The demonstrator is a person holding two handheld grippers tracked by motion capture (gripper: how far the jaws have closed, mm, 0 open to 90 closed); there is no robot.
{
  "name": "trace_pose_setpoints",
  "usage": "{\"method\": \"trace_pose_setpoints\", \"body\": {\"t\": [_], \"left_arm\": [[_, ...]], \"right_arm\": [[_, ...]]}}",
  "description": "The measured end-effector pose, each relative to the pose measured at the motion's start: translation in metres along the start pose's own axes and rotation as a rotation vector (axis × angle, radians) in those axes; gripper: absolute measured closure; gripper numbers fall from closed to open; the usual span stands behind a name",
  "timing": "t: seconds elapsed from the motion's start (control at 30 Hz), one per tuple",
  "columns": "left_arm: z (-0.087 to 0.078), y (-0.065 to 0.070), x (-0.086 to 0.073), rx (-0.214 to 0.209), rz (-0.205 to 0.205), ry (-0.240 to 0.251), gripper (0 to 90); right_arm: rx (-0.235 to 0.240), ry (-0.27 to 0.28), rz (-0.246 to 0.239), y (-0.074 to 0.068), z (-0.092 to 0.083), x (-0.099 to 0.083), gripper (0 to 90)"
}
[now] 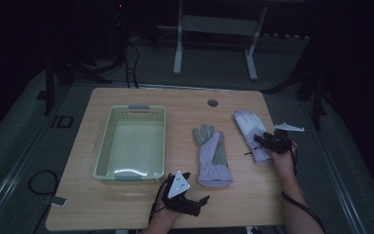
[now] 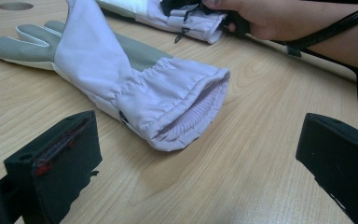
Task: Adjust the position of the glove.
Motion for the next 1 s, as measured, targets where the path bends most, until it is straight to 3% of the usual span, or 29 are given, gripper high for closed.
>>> {"method": "trace_pose_setpoints", "body": {"t": [0.17,0.33,0.5,0.67,0.9,1.0], "left_arm": [[0.0,0.0,0.0,0.001,0.002,-0.001,0.0],[0.0,0.0,0.0,0.002,0.0,-0.001,0.0],[0.0,0.0,0.0,0.001,-0.003,0.001,0.0],[0.0,-0.001,0.0,-0.002,-0.007,0.002,0.0],[0.0,-0.001,0.0,0.001,-0.006,0.001,0.0],[0.0,-0.001,0.0,0.001,-0.007,0.001,0.0]], "right_arm": [[0.002,-0.038,-0.021,-0.004,0.0,0.0,59.0],[0.012,-0.084,0.017,-0.007,-0.001,0.001,70.7],[0.008,-0.084,0.034,-0.011,-0.01,0.006,78.4],[0.006,-0.031,0.06,-0.019,-0.034,0.016,79.6],[0.002,0.054,0.07,-0.03,-0.086,0.037,80.0],[-0.016,0.064,0.042,-0.036,-0.108,0.043,80.0]]}}
Point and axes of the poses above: each handheld gripper's, and its own axes: z roughly forward along the jaws, x roughly out of its top, y roughly to its right, the point moved 9 cm from there along z, roughly forward along the jaws, and after that the axes turned 10 degrees about -x, right-handed, at the moved point
